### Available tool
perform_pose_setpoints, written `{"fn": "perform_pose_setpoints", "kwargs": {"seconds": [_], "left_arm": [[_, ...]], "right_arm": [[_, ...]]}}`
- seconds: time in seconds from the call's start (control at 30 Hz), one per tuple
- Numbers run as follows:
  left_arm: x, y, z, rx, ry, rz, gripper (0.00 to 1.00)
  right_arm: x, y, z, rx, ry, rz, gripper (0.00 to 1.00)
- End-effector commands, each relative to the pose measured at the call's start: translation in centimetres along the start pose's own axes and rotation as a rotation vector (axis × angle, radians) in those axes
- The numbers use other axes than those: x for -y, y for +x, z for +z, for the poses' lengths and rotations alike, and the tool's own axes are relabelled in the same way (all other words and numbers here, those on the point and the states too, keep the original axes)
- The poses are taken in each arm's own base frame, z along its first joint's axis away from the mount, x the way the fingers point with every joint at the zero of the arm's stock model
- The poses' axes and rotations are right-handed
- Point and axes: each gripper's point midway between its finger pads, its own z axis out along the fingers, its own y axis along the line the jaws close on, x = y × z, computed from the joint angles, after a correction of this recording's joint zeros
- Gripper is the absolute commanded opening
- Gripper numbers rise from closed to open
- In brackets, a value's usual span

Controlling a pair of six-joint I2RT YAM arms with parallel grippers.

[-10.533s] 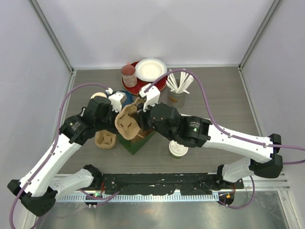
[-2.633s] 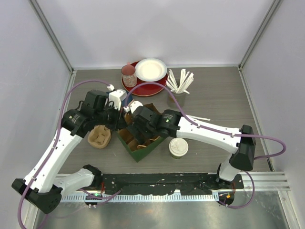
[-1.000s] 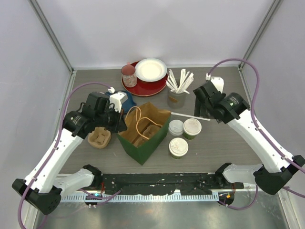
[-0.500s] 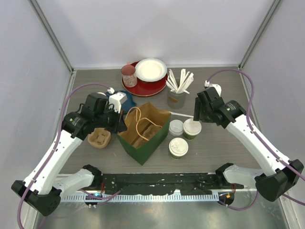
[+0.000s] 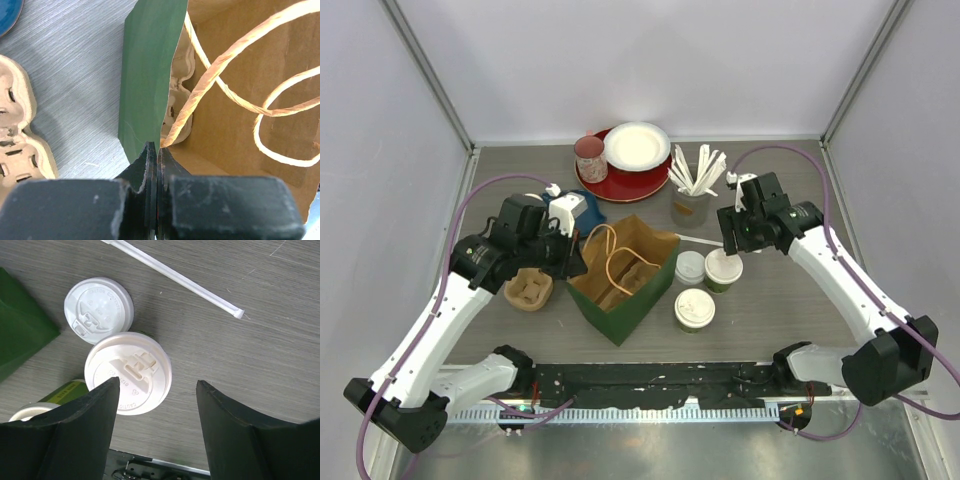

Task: Pack the takeout coffee

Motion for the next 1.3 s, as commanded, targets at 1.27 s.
{"fn": "perform_pose_setpoints", "kwargs": {"seconds": [1.27], "left_arm": [[0.6, -1.1, -0.3, 0.052, 0.028, 0.028, 0.00]], "right_arm": [[-0.6, 1.5, 4.2, 0.038, -0.207, -0.196, 0.62]]}}
